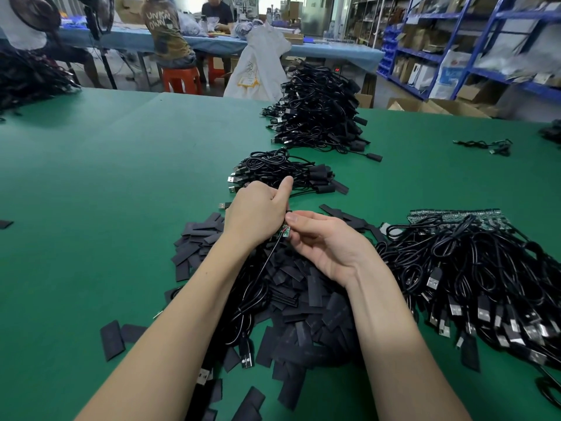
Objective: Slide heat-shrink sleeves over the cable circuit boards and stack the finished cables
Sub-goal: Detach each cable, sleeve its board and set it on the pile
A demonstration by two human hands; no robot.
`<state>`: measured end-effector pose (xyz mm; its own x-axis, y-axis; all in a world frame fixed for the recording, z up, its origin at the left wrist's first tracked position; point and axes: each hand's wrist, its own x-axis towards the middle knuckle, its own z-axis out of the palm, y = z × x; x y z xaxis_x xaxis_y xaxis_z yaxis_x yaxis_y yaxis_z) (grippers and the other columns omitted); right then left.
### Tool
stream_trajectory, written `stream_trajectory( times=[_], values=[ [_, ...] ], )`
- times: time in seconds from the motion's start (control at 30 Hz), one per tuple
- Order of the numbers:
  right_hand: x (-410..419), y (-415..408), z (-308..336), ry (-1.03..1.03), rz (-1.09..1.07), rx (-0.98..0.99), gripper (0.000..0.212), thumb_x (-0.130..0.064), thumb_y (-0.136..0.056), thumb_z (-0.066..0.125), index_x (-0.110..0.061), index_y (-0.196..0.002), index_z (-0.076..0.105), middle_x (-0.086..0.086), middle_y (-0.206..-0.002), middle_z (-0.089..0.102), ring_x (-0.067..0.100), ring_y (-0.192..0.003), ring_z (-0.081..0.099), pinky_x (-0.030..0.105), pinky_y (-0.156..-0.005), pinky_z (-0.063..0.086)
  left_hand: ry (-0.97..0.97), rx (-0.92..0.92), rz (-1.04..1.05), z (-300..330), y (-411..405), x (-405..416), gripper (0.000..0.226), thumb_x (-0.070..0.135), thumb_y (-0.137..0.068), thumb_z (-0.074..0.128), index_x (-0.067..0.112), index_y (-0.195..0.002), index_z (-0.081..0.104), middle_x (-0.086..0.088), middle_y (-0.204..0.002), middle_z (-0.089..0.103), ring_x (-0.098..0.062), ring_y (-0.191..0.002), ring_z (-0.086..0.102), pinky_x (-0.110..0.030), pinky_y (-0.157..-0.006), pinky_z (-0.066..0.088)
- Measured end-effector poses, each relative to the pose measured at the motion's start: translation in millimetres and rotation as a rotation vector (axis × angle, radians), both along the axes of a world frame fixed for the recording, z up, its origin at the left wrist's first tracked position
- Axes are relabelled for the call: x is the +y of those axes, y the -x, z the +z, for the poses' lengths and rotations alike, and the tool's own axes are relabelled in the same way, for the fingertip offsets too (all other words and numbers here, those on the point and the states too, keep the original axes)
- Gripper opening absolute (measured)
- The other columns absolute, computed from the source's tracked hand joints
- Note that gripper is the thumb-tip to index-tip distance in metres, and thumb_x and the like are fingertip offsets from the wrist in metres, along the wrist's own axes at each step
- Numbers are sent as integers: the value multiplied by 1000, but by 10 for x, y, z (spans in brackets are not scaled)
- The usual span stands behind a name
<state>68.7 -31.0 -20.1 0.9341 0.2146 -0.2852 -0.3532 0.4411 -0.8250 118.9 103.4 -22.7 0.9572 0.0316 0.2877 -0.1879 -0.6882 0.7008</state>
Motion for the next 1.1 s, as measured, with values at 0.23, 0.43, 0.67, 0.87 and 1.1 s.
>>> stream_trajectory(
  times=[0.23,0.43,0.67,0.87,1.1],
  values=[
    [-8,6,-15,-27,19,0,7,-4,-66,78,-10,-62,78,4,-68,68,8,-56,63,14,-57,54,41,24,-28,17,44,-15,70,51,-104,41,-3,-68,67,-12,-55,59,-30,-68,64,-36,-69,50],
    [-25,32,15,-37,25,23,18,2,-80,73,-7,-65,76,5,-64,66,8,-54,62,14,-56,54,68,61,-27,27,79,-31,67,49,-104,43,-2,-67,65,0,-48,50,-25,-58,54,-34,-66,45],
    [-36,47,17,-36,25,31,26,3,-83,71,-8,-60,75,5,-64,65,8,-53,62,13,-55,54,87,84,-33,31,97,-46,65,48,-104,43,5,-58,62,4,-45,47,-19,-52,49,-31,-59,39],
    [-33,40,29,-121,56,27,7,-3,-66,76,-8,-62,78,6,-67,68,9,-55,63,14,-55,54,266,103,-108,31,110,-46,61,44,-104,45,9,-56,54,5,-43,41,-11,-41,35,-22,-43,30],
    [-90,23,81,100,35,-80,13,-10,-79,81,-10,-89,73,0,-73,70,6,-61,65,14,-56,53,76,113,-20,54,44,159,64,57,-103,39,24,-56,68,5,-57,65,-7,-62,62,-29,-69,45]
  ],
)
